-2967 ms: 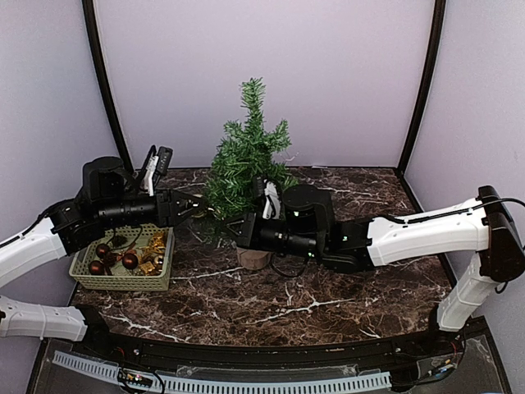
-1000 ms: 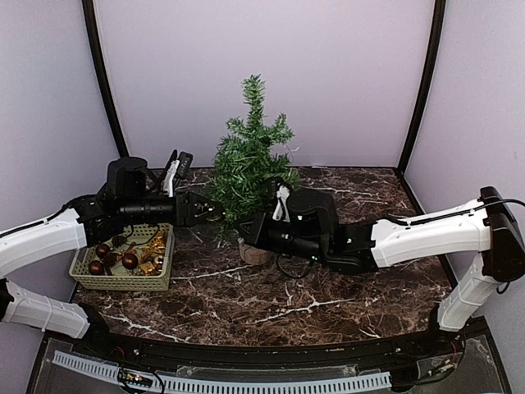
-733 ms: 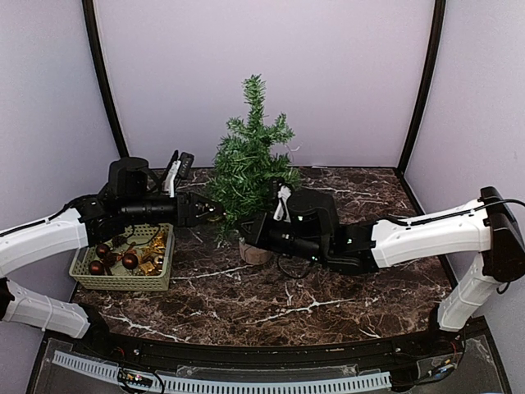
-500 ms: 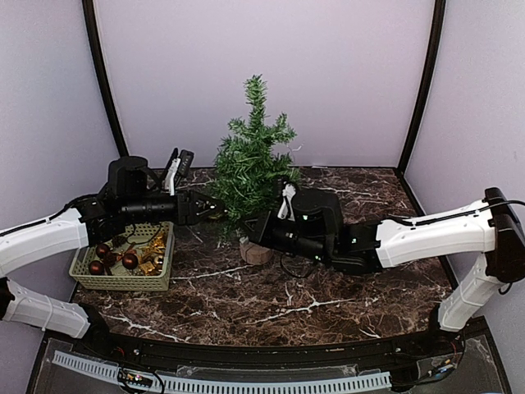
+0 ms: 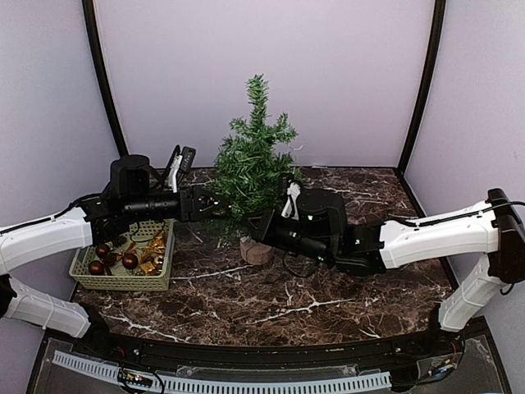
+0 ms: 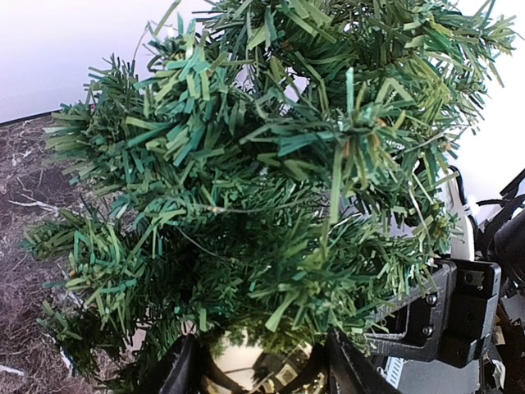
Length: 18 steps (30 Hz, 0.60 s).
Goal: Decorate the small christmas tree
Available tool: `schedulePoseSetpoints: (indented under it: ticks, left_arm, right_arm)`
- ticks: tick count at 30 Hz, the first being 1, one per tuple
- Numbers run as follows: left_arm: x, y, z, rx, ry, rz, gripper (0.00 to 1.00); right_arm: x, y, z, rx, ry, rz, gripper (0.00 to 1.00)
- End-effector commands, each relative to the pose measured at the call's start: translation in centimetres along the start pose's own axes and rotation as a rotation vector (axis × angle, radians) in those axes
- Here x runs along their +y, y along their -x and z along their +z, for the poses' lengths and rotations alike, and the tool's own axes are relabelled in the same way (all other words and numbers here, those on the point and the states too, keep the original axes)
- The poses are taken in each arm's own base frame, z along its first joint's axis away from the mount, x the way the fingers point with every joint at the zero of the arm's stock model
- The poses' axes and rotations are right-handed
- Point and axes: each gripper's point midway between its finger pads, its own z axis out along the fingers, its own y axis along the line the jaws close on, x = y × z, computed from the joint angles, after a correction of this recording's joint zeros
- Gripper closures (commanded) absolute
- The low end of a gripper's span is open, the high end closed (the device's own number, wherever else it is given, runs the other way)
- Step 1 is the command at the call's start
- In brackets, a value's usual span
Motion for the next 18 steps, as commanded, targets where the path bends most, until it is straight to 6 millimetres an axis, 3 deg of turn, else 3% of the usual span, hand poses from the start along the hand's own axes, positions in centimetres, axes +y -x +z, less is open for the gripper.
schedulePoseSetpoints:
  ticks: [1,18]
  left_arm:
    - [-0.8,1.8,0.0,-0.053,-0.032,0.012,0.56]
    - [0.5,0.6,1.1,-0.012,-0.003,0.003,0.56]
  right_arm:
    - [0.4,1.6,-0.5,-0.055,0.02,0.026,1.0]
    - [-0.4,0.6,0.4,-0.028,-0.01,0.035,1.0]
